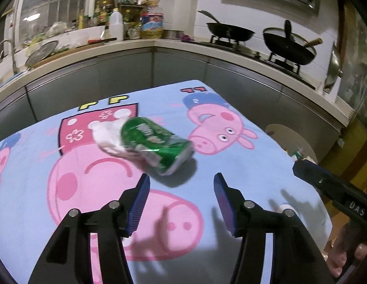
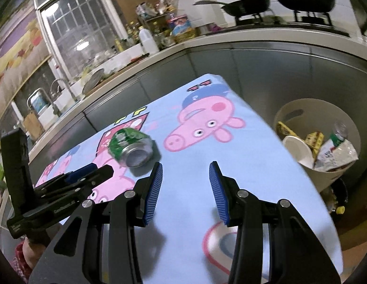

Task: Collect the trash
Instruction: 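Move both tools back over the green can and white tissue, then grasp white tissue with left tool while right tool grasps green can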

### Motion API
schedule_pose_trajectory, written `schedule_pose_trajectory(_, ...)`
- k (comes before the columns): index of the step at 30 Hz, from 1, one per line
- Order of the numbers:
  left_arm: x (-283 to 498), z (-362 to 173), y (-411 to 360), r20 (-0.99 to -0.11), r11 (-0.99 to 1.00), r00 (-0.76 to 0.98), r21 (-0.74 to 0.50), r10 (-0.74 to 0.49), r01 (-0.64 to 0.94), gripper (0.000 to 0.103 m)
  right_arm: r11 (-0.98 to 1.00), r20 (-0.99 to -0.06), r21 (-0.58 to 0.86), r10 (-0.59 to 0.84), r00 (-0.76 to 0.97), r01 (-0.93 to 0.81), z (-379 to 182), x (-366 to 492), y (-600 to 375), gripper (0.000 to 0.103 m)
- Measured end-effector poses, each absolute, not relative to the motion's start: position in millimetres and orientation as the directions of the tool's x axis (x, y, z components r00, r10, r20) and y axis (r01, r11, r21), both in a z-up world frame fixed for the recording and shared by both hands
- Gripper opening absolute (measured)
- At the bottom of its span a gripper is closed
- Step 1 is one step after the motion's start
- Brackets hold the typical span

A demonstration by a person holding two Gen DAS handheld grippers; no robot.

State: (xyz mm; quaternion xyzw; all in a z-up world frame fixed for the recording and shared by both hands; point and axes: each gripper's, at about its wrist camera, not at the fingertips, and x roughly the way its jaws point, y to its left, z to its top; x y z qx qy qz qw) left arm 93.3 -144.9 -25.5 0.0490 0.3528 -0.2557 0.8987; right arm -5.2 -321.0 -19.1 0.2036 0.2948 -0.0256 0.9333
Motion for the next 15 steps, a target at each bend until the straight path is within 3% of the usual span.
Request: schedule_pose_trajectory(15,129,-57,-47,-0.686,0.941,0.656,-0.136,-0.315,0.309,0.056,0.951,-0.592,0.307,0.176,0.786,0.019,-13,56,-259,0.041)
